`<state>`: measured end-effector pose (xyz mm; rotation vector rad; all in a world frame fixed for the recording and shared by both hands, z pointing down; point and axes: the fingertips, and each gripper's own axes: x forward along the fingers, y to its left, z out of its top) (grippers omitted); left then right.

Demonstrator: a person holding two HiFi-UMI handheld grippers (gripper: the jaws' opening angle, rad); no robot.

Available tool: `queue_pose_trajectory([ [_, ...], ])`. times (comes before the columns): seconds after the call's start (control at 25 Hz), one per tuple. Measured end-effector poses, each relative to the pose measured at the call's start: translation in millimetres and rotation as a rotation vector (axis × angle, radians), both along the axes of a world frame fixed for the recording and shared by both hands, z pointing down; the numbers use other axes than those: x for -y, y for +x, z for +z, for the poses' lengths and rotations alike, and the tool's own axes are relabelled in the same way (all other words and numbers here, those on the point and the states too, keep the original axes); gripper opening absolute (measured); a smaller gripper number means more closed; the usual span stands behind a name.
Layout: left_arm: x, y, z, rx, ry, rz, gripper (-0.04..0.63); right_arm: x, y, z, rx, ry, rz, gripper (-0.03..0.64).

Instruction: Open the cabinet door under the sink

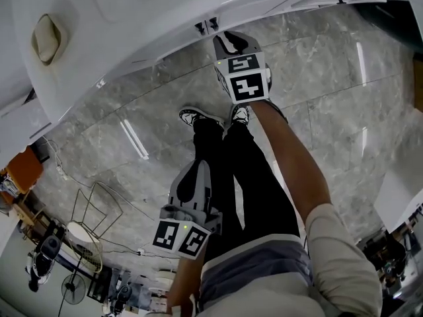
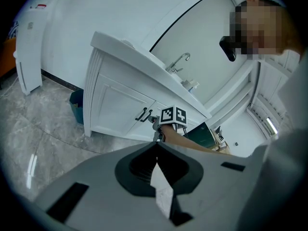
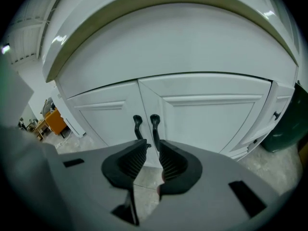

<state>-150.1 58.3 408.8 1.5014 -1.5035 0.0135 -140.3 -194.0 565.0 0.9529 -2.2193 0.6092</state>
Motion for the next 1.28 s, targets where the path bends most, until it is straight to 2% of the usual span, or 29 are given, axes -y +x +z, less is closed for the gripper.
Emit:
queue_pose_trajectory([
  [0.4,6.9,-19.4,4.0,-0.004,-0.022,0.008,0.000,20.2,-10.1,19.5,-0.029,-0.029,0.012,0.097],
  [0.72,4.0,-32.7,12.9,0.003,-0.047,0.001,0.000,29.8,-18.2,25.9,-0.066,-0.008,0.000,0.097],
  [1.28,2.3,-26.0,19.2,-0.025,-0.065,0.019,0.000,36.5,-21.0,27.0,-0.074,-0.005,0.054,0.074],
])
